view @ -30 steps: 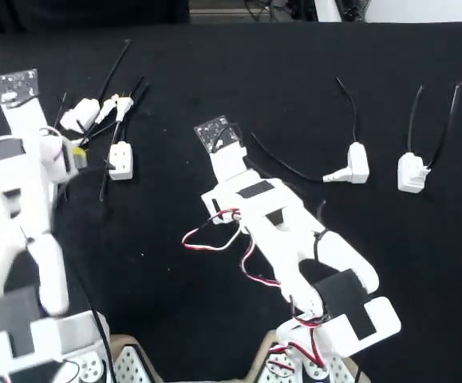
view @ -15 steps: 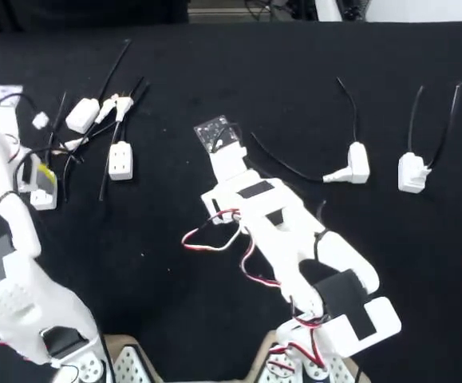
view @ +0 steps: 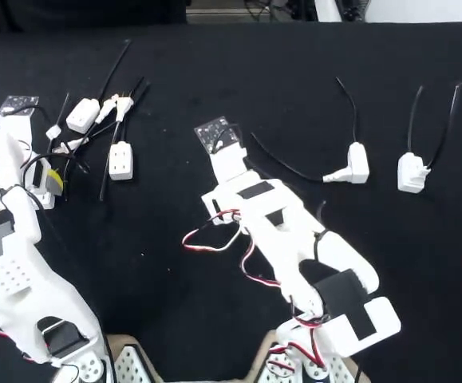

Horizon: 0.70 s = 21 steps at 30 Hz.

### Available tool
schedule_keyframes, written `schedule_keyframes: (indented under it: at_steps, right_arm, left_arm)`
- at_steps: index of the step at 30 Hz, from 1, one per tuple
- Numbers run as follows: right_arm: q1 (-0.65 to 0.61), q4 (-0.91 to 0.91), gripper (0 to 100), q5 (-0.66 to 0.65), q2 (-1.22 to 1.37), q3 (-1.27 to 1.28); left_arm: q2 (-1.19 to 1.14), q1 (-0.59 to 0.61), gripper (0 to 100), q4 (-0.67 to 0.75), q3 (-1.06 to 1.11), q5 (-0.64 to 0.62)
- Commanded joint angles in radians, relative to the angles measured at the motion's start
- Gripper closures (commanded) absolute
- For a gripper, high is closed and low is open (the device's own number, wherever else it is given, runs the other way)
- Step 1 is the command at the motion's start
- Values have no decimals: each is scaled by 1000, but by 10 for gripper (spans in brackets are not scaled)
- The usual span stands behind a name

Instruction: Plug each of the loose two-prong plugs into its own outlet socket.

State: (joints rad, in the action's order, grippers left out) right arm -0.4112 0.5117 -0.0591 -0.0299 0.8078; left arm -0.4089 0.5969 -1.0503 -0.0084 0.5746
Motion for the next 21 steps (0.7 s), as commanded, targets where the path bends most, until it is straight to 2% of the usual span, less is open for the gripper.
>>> schedule_keyframes:
  at_steps: [1, 5, 8, 14, 21]
  right_arm:
    - [-14, -21, 920, 6, -51, -2]
    - [-14, -21, 920, 6, -51, -2]
    - [-14, -21, 920, 6, -51, -2]
    - [-14, -21, 920, 6, -51, -2]
    - [-14, -21, 920, 6, -51, -2]
  left_arm:
    - [9, -12, 788, 15, -56, -17]
    - [9, -8, 970, 14, -47, -74]
    - [9, -8, 945, -68, -59, -112]
    - [87, -2, 970, -302, -177, -169]
    - [264, 24, 970, -451, -188, -175]
